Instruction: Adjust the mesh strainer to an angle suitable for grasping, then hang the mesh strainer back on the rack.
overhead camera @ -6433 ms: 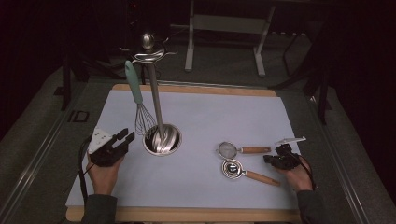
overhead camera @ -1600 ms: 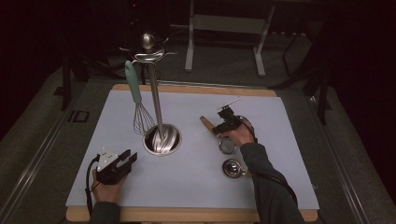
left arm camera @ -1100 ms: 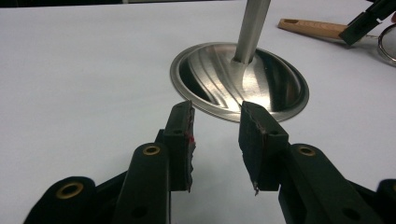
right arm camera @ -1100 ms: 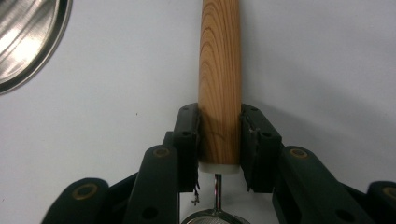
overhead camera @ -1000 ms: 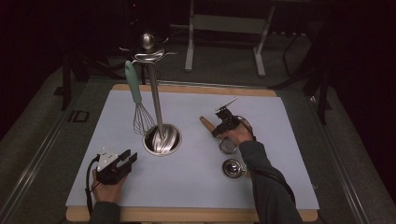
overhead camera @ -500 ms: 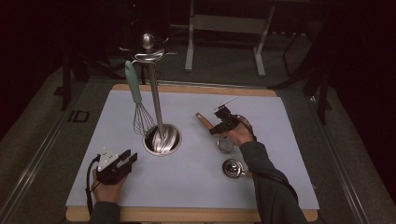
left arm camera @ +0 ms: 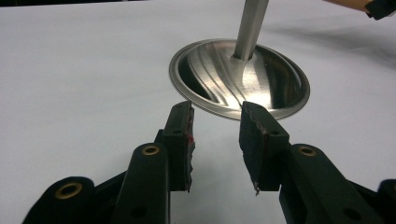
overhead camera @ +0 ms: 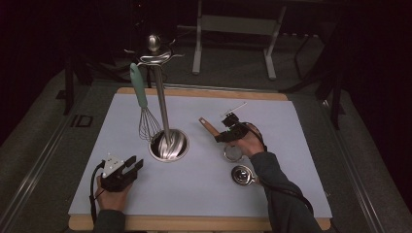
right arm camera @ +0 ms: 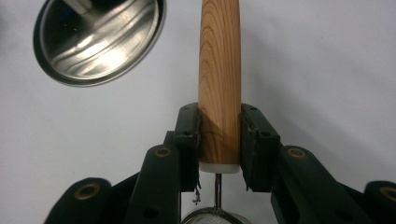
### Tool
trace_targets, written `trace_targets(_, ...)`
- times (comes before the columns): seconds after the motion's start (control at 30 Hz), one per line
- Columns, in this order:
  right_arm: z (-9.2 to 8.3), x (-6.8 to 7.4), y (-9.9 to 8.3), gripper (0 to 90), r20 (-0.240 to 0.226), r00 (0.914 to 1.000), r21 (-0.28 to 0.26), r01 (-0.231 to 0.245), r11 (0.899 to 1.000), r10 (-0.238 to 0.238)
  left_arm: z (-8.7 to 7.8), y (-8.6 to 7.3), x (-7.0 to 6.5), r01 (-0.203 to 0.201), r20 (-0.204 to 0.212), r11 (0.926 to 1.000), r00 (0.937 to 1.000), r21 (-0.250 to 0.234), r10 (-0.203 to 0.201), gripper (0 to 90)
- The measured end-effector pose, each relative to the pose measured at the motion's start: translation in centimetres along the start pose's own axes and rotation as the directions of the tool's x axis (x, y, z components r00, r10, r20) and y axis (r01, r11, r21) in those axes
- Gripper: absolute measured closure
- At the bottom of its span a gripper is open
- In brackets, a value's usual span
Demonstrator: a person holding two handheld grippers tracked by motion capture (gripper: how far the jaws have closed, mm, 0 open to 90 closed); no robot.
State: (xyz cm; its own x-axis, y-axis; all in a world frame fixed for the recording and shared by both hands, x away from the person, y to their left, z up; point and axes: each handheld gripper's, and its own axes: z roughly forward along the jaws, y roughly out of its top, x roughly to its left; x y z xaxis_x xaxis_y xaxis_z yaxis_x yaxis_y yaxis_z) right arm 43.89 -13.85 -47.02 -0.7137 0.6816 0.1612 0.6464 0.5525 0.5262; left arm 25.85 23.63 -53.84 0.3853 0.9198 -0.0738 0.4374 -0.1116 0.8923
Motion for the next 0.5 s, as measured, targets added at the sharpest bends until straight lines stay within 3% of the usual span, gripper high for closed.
trace_targets(0.5,-2.4,2.2,-0.5,70.7,0.016,0.9971,-0.109,0.075,0.991,-0.074,0.1,0.0,-0.1,-0.003,-0.004,1.0000,1.0000,0.007,0.003,65.2)
